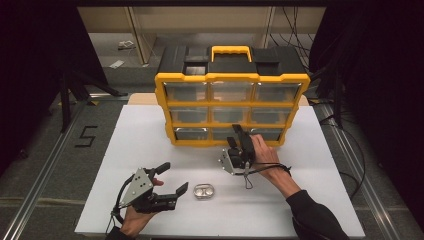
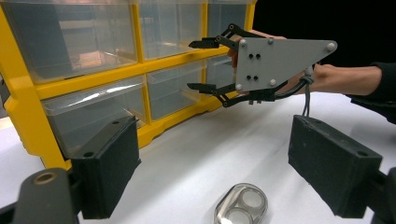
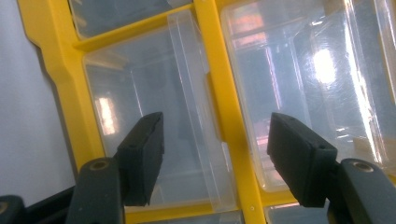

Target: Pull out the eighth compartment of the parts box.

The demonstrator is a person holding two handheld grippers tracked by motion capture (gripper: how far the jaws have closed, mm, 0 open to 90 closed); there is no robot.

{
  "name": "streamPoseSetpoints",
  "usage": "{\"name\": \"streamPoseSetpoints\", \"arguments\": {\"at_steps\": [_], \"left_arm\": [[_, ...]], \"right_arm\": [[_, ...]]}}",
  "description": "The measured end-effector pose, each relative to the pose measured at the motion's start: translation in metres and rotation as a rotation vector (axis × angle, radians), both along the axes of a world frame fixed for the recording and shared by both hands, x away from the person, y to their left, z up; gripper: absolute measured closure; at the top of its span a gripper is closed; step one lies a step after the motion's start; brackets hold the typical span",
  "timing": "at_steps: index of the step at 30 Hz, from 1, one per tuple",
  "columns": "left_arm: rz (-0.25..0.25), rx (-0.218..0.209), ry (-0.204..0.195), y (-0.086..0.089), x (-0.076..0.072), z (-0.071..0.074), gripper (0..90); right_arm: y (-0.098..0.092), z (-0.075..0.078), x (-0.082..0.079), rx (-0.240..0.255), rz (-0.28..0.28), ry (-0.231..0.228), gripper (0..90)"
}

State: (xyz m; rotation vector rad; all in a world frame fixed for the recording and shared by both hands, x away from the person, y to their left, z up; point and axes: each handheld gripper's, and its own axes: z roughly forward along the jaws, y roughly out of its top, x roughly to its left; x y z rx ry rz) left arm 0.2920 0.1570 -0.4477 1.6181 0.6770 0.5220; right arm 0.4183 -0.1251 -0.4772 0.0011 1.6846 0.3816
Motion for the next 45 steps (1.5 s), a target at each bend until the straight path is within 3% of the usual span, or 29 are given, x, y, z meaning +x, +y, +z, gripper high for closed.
{"name": "streamPoseSetpoints", "arguments": {"at_steps": [17,28,45], "left_arm": [[-0.012,0.0,0.003,-0.0016,-0.0005,0.0,16.2],[-0.011,0.005,-0.001,-0.0017,-0.0005,-0.0001,16.5],[-0.009,-0.005,0.0,-0.0015,-0.0007,0.0,16.6]], "right_arm": [[-0.0016,-0.0021,0.0066,-0.013,-0.029,-0.02,44.8],[0.0007,-0.0049,0.0069,-0.046,-0.027,-0.065,49.5],[0.0025,-0.0066,0.0074,-0.064,-0.031,-0.095,53.6]]}}
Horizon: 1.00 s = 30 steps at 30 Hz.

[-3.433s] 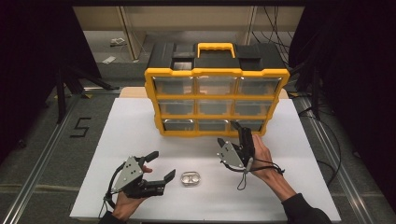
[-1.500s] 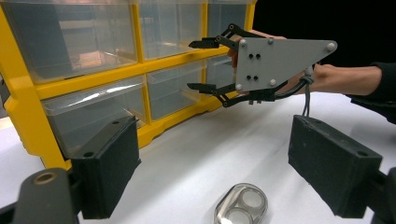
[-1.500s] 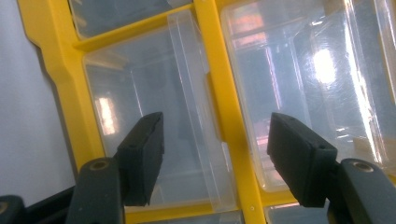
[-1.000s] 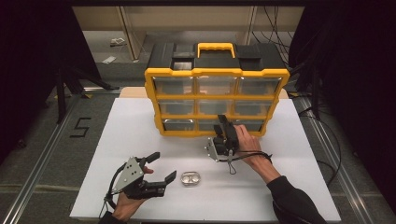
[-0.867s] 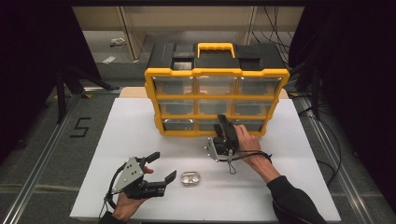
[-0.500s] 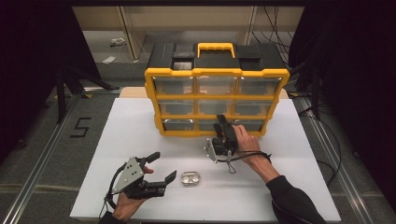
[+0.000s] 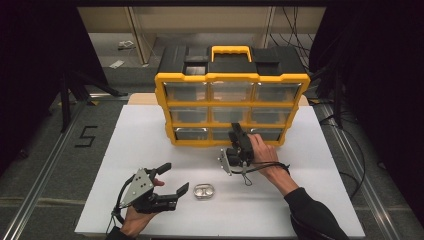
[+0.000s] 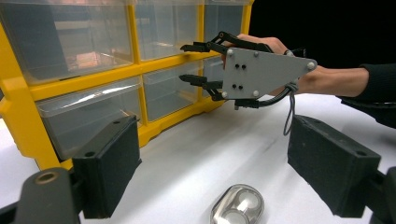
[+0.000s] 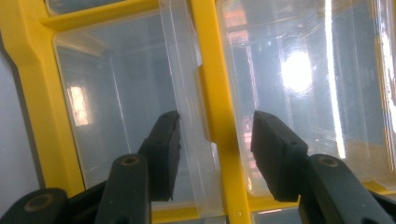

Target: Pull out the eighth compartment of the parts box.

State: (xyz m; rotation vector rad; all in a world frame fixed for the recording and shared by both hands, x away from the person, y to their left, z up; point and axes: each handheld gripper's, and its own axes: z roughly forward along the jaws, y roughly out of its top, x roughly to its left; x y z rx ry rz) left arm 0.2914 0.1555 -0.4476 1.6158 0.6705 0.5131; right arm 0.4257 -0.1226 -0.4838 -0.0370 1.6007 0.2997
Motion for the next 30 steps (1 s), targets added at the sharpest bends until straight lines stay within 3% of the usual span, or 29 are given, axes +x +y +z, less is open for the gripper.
{"name": "streamPoseSetpoints", "arguments": {"at_steps": [11,30], "left_arm": [[0.001,-0.006,0.002,0.0001,0.0001,0.0,16.8],[0.007,0.001,-0.006,0.0014,-0.0002,0.0005,17.5]], "right_arm": [[0.0003,-0.0024,0.0006,-0.011,0.003,-0.012,62.3],[0.0014,-0.0032,-0.0037,-0.033,-0.002,-0.021,64.2]]}}
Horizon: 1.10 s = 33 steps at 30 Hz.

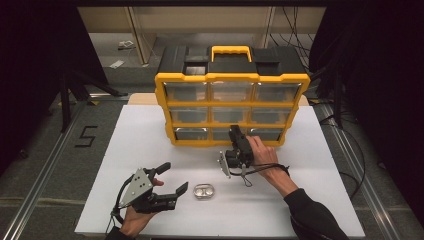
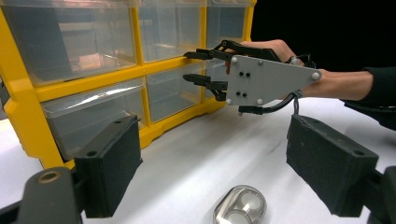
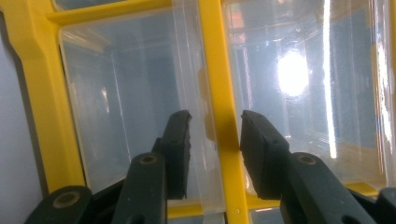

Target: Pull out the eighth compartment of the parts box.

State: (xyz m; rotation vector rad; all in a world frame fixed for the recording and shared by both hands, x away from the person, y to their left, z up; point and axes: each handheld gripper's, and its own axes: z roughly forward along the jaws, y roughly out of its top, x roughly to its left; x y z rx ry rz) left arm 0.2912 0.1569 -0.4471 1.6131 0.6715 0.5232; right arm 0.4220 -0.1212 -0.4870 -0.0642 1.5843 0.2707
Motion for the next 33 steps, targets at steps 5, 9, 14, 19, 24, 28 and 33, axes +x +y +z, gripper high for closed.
{"name": "streamPoseSetpoints", "arguments": {"at_steps": [5,9,14,19,24,28,33], "left_arm": [[0.001,0.001,0.002,0.0,0.0,0.0,17.5],[0.001,-0.001,0.001,0.0,0.0,0.0,17.5],[0.002,-0.002,0.0,0.0,0.0,0.0,17.5],[0.001,0.007,0.001,0.0,0.0,0.0,17.5],[0.004,0.005,0.003,0.001,0.0,0.0,17.5],[0.005,0.003,0.0,0.001,0.0,0.0,17.5],[0.006,0.006,0.002,0.0,0.001,0.0,17.5]], "right_arm": [[0.001,0.0,-0.002,-0.002,-0.005,0.032,72.8],[0.001,0.0,-0.002,-0.005,-0.001,0.044,75.3],[0.001,0.0,-0.003,-0.006,0.0,0.044,75.8],[0.001,0.0,-0.006,-0.027,0.01,0.044,76.4],[0.001,0.0,-0.01,-0.03,0.012,0.047,76.8],[0.0,0.0,-0.011,-0.036,0.019,0.044,76.9],[-0.002,0.0,-0.014,-0.051,0.027,0.041,77.2]]}}
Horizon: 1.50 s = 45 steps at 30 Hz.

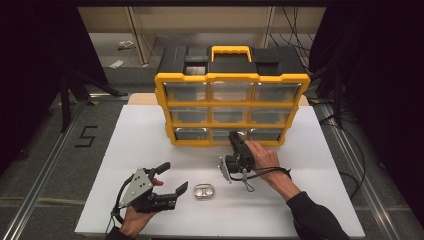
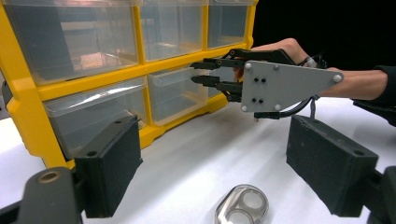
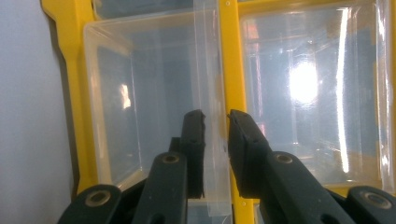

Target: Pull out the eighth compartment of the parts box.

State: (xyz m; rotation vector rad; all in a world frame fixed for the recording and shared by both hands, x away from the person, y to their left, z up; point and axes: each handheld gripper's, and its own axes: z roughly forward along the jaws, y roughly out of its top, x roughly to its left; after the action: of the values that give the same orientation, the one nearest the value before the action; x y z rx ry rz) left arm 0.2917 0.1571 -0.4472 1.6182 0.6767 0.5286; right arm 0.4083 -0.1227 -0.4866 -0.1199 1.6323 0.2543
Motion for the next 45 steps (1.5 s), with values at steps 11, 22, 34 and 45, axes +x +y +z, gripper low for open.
{"name": "streamPoseSetpoints", "arguments": {"at_steps": [11,22,34,45], "left_arm": [[0.0,0.004,0.0,-0.001,0.0,0.0,17.5],[0.0,0.005,-0.001,-0.001,0.0,0.0,17.5],[0.001,0.0,-0.001,0.0,0.0,0.0,17.5],[0.004,-0.004,0.0,0.0,0.0,0.0,17.5]], "right_arm": [[-0.003,-0.001,-0.009,-0.01,0.016,-0.004,77.8],[-0.003,-0.001,-0.016,-0.022,0.032,-0.006,78.0],[-0.007,-0.001,-0.029,-0.043,0.062,-0.019,78.5],[-0.01,-0.001,-0.039,-0.055,0.084,-0.022,78.7]]}}
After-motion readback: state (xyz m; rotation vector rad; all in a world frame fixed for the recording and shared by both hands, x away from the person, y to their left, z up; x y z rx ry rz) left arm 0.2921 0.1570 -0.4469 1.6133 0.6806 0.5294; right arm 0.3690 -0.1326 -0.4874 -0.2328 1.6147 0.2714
